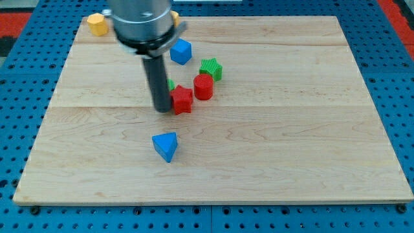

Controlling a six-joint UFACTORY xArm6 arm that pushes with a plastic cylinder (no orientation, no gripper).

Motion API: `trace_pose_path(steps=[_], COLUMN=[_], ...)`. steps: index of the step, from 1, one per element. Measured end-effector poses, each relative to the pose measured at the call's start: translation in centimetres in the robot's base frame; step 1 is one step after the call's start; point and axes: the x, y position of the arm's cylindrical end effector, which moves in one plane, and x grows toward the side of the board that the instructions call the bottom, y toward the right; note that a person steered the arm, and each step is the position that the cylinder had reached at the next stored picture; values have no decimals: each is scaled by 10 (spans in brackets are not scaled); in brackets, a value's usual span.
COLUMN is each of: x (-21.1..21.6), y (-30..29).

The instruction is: Push the green circle into the red star

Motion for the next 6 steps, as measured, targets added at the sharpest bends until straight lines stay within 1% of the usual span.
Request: trace_pose_path(steps=[1,2,3,4,6], x=[-6,-10,-16,-37,-31], y=[-4,-54,-86,-28,-30])
